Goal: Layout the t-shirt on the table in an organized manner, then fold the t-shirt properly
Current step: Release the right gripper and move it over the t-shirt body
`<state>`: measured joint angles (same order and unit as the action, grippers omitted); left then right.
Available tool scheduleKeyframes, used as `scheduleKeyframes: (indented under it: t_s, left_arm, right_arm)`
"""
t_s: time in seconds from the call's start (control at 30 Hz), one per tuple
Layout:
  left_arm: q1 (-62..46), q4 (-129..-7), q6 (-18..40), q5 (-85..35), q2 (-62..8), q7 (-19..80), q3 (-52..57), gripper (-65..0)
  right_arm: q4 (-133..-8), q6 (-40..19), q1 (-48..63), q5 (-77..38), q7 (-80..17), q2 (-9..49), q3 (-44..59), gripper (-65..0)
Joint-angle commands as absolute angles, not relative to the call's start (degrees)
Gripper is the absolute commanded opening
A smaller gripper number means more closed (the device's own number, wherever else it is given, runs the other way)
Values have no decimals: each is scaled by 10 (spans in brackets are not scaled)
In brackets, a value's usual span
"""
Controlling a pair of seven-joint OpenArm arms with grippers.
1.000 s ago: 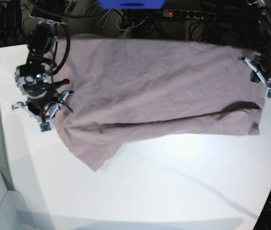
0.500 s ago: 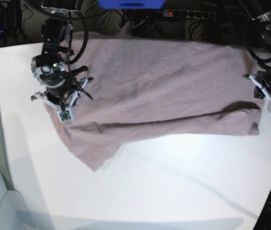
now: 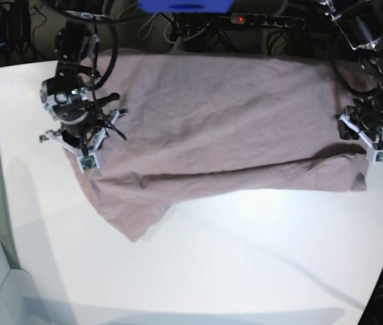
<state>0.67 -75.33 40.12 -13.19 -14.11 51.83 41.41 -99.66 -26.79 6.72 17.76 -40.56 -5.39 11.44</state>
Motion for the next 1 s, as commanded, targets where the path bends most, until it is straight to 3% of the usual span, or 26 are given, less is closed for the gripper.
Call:
scheduleKeyframes:
  t_s: [0.0, 0.5, 0.8, 0.97]
  left_arm:
    - [20, -758, 400, -140, -151, 503, 415, -509]
    - [22, -731, 400, -141, -151, 501, 415, -509]
    - [19, -736, 400, -141, -151, 505, 415, -509]
    - [18, -740, 400, -143, -151, 507, 417, -509]
  right_arm:
    - [-1005, -267, 61, 175, -394, -53, 113, -517]
    - [-1011, -267, 81, 175, -400, -65, 25, -517]
    - [-1005, -267, 80, 175, -396, -90, -132, -517]
    - [-928, -267, 64, 175, -393, -90, -196, -520]
